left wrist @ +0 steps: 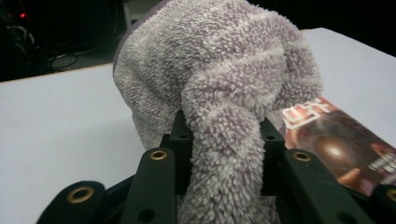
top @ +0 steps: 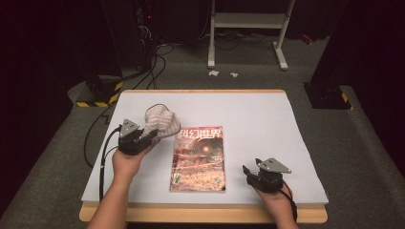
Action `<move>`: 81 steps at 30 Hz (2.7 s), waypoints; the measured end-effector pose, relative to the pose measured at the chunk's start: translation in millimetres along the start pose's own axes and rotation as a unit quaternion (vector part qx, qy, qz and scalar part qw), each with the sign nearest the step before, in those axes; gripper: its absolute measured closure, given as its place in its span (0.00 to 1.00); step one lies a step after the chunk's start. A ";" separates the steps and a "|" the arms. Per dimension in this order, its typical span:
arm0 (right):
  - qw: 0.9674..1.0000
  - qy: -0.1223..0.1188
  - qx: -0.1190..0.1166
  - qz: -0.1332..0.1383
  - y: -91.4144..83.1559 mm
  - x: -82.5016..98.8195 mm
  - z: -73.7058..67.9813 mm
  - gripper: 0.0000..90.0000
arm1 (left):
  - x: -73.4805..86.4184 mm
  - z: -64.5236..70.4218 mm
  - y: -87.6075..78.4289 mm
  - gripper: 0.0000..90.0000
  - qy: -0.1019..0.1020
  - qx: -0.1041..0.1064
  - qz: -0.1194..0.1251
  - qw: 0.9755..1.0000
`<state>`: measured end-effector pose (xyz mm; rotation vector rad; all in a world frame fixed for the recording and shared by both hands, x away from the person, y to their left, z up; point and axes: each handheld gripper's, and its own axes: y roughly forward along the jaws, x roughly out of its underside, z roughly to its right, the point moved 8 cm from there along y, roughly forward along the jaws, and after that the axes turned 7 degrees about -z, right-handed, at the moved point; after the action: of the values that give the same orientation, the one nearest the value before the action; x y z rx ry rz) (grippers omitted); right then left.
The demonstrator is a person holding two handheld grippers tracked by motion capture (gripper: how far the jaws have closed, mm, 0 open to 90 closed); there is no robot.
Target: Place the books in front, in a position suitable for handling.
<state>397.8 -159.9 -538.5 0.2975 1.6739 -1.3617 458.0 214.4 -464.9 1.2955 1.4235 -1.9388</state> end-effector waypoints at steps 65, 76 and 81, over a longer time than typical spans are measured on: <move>1.000 0.025 0.006 -0.003 -0.7 4.2 13.5 0.46 | 75.5 179.0 57.6 0.74 0.128 0.112 -0.139 0.976; 1.000 0.025 0.008 -0.005 0.5 4.2 12.3 0.47 | 93.0 106.8 24.2 0.74 0.081 0.055 -0.131 0.986; 1.000 0.027 0.010 -0.006 0.8 4.8 13.1 0.47 | 98.5 89.6 13.9 0.74 0.069 0.037 -0.130 0.988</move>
<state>402.2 -172.6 -542.1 0.3384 1.7094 -1.3899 381.5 147.3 -551.8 1.3571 1.6757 -2.1225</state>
